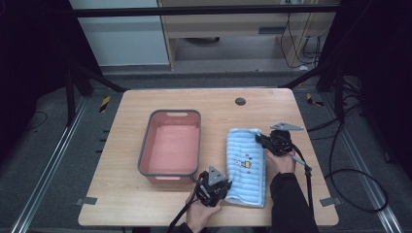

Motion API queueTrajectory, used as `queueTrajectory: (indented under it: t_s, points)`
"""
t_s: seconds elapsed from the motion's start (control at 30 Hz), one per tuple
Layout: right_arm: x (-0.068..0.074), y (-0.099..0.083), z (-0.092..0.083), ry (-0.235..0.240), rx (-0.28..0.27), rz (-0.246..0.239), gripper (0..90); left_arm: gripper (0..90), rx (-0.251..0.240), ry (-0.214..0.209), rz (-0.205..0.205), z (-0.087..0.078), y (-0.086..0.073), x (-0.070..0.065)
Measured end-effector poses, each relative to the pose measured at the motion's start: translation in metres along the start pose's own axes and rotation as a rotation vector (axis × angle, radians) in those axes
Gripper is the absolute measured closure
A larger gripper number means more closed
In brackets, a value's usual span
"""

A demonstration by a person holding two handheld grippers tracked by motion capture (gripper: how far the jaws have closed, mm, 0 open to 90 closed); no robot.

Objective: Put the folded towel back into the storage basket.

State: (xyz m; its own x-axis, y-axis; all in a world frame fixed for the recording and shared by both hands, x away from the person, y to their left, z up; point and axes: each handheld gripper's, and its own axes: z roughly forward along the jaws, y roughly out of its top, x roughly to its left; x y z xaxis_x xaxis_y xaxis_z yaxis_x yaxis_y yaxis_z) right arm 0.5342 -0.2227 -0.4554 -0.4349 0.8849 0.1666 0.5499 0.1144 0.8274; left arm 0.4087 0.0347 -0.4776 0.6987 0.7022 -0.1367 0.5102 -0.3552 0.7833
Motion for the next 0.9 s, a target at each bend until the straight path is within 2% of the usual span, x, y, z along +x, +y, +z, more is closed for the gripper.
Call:
queueTrajectory:
  t_s: [0.3, 0.63, 0.9]
  points:
    - [0.005, 0.012, -0.014, -0.003, -0.041, -0.014, 83.6, 84.8, -0.034, -0.001, 0.014, -0.014, 0.010, 0.000]
    - [0.020, 0.029, -0.027, -0.022, -0.093, -0.061, 83.6, 84.8, -0.065, 0.006, 0.022, -0.027, 0.020, 0.002]
    - [0.030, 0.043, -0.033, -0.016, -0.120, -0.071, 83.6, 84.8, -0.098, 0.010, 0.026, -0.041, 0.030, 0.006]
